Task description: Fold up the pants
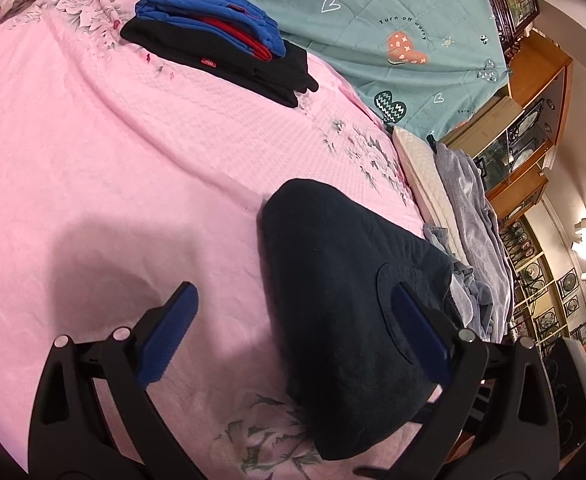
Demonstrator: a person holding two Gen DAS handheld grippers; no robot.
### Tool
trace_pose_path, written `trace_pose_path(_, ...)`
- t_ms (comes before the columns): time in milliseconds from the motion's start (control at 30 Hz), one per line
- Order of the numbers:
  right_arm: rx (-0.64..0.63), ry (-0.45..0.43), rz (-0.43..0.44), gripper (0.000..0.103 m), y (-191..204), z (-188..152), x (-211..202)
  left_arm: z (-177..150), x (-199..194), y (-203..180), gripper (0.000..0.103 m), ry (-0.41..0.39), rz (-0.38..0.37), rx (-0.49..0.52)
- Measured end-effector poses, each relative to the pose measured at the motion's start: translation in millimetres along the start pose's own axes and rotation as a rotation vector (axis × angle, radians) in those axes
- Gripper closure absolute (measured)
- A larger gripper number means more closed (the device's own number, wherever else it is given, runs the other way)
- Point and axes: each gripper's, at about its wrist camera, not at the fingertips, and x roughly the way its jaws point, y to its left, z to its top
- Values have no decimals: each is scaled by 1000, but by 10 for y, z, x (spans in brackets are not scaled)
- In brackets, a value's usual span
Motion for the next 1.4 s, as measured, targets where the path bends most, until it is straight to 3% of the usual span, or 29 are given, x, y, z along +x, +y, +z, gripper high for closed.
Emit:
trace_pose_path(67, 17, 16, -55, 57, -42, 48, 83, -3, -7, -15, 4, -3, -2, 7)
trace_pose_path(167, 1, 9, 12, 57, -9, 123, 120, 1, -6, -22, 4, -4, -4, 10)
trace_pose_path(233, -34, 35, 57, 50, 20, 158, 204, -1, -14, -15, 4, -9, -3, 9)
trace_pose_path(400, -71, 80, 95, 42, 38, 139, 272, 11, -27, 25, 4, -14, -1, -14)
trace_pose_path(533, -28, 3, 216, 43, -43, 187, 20, 24, -34, 34, 4, -24, 12, -20)
trace_pose_path(567, 9, 28, 283, 43, -85, 186, 106, 30, -39, 30, 4, -27, 14, -19)
trace_pose_path(633, 26, 115, 297, 42, -83, 111, 314, 37, -72, 15, 4, -35, 31, -16)
trace_pose_path(733, -1, 83, 331, 43, -31, 86, 135, 53, -203, -150, 4, -52, 27, 62)
trace_pose_path(833, 0, -34, 335, 43, -125, 16, -313, 0, -313, -570, 4, -55, -48, 230)
trace_pose_path(933, 111, -193, 305, 43, -490, -54, -784, -146, -257, -901, 4, -6, -149, 349)
trace_pose_path(1033, 316, -330, 215, 43, -995, -165, -1030, -336, -79, -1080, 6, 72, -163, 429)
trace_pose_path(1167, 663, -316, 185, 42, -1699, -556, -958, -591, 165, -963, 6, 220, -110, 420)
trace_pose_path(1267, 790, -315, 247, 43, -1949, -864, -961, -700, 83, -928, 5, 225, -49, 469)
trace_pose_path(1333, 824, -341, 297, 43, -1996, -957, -1045, -684, 5, -935, 5, 228, -21, 487)
trace_pose_path(1400, 777, -351, 182, 43, -1946, -919, -1231, -595, -80, -958, 5, 221, 8, 477)
